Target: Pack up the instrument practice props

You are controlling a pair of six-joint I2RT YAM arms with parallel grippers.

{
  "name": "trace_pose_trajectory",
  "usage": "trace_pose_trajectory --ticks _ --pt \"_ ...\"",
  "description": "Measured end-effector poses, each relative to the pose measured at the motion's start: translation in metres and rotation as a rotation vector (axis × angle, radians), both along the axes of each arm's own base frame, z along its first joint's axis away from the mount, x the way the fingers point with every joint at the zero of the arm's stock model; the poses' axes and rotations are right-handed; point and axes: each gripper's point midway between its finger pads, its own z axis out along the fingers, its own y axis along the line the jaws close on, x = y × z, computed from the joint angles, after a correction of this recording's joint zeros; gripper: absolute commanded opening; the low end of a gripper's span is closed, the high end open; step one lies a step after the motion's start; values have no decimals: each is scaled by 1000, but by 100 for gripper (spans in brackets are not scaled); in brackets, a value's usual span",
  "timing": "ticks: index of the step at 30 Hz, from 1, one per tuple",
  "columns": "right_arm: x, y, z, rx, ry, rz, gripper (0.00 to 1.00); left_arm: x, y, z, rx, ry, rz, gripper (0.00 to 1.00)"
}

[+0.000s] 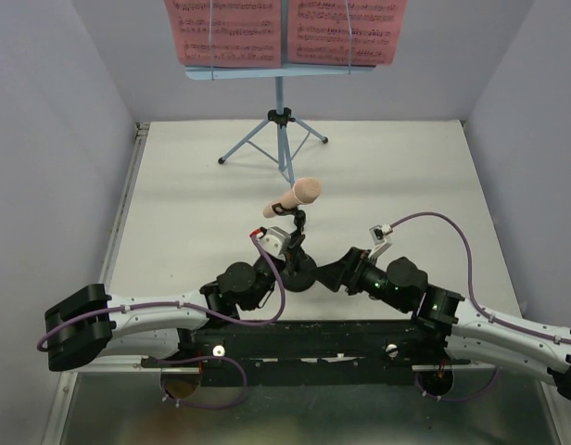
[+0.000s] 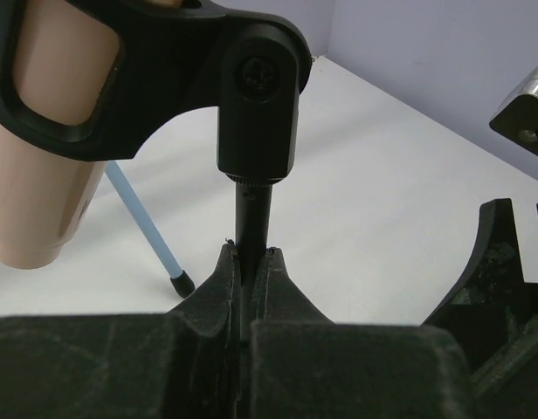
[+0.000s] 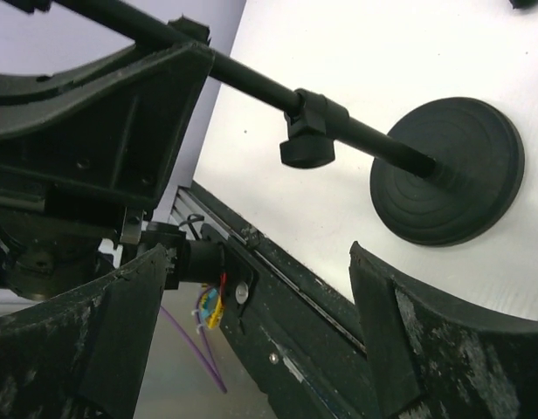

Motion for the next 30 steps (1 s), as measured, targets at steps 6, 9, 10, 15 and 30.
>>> trace_pose_trajectory --ticks 6,9,10,15,30 --pt "18 4 -3 75 51 -11 79 -1 2 0 13 -8 -3 0" --pt "25 4 -14 105 96 -10 78 -3 7 0 5 -11 -3 0" --pt "26 5 -18 110 110 -4 78 -4 10 0 3 -12 -3 0" --pt "24 19 -17 172 156 66 75 -6 16 -1 -3 -15 -3 0" --pt "29 44 -24 283 250 135 37 -8 16 -1 -13 -18 -7 0"
